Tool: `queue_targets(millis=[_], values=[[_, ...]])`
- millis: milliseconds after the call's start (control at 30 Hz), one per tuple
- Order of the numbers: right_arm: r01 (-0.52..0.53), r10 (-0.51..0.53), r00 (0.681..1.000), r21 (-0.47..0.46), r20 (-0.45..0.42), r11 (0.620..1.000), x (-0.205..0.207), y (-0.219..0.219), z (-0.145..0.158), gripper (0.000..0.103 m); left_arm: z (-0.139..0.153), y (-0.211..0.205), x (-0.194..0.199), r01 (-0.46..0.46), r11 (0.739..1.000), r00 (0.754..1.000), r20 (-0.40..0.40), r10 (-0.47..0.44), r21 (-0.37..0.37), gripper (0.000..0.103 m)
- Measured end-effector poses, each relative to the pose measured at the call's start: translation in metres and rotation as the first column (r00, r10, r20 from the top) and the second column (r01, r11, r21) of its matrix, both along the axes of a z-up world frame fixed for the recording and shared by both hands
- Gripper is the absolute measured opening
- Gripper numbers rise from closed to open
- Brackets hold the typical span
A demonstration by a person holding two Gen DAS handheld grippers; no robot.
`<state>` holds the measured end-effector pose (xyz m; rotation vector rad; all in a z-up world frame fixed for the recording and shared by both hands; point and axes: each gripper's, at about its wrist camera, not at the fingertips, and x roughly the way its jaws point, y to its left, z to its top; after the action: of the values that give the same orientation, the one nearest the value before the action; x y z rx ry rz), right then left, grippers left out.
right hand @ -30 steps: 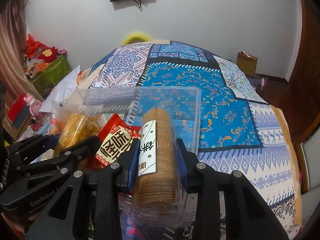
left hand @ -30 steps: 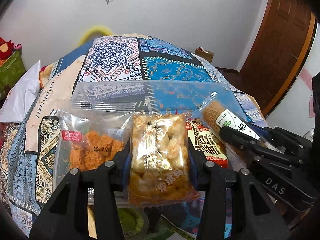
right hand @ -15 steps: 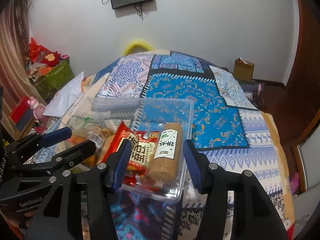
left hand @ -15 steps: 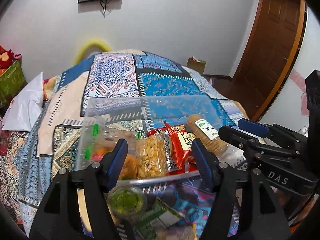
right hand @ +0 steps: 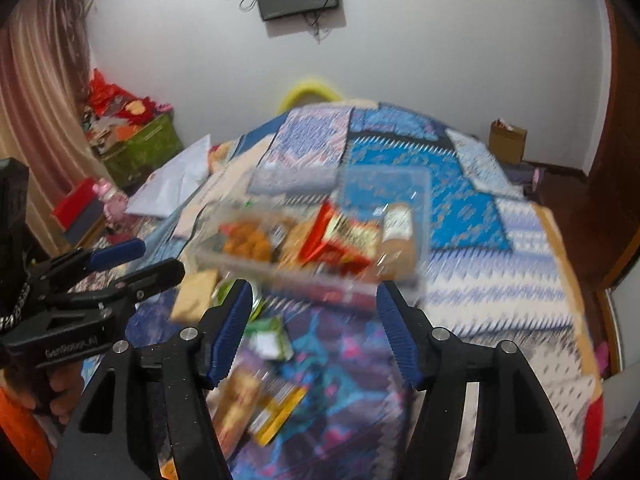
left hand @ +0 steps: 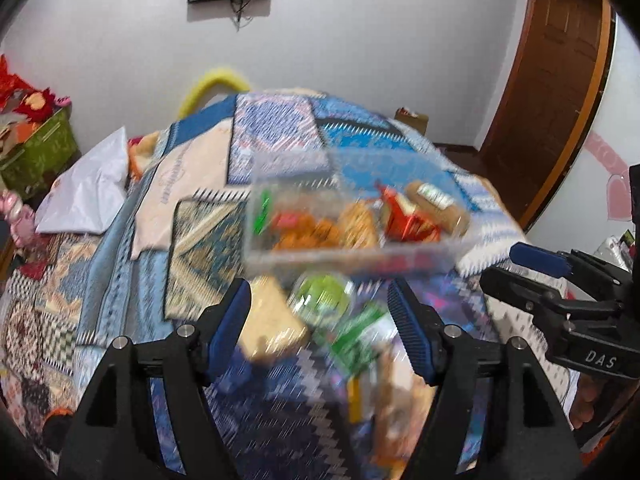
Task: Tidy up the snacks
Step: 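Open both grippers and move them back toward the remaining snacks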
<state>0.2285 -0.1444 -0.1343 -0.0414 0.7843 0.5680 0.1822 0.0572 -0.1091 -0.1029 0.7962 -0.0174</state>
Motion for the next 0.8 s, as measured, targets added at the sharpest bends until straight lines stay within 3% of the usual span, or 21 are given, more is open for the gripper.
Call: queue_targets(millis=[500,600,667,800], values=[[-0.086,0.067,0.976,-0.085,-0.209,0.993,-0.029,0.062,-0.076,0.061,-0.053,0.039,-0.058,-0.037,0.999,0.994,-0.1,0.035,-0.023,0.07],[-0.078,0.053,0.981,-0.135,-0.185,0.988,-0.031,0.068,-0.08,0.061,-0.057,0.04,-0.066,-0.042,0.999,0.994,-0.106,0.038,-0.033,0.07],[-0.07,0.044,0.984,-0.144,-0.174,0.987,-0.031,0.067,-0.079,0.055,-0.058,0.04,-0.07,-0.043,0.998,0.993,-0.107,0.039,-0.041,0.07],[-0.057,0.035,0.982,-0.114,-0.184,0.992,-0.031,0.055,-0.073,0.049,-0.057,0.034,-0.077,-0.035,0.998,0.994,-0.107,0.029,-0.051,0.07]])
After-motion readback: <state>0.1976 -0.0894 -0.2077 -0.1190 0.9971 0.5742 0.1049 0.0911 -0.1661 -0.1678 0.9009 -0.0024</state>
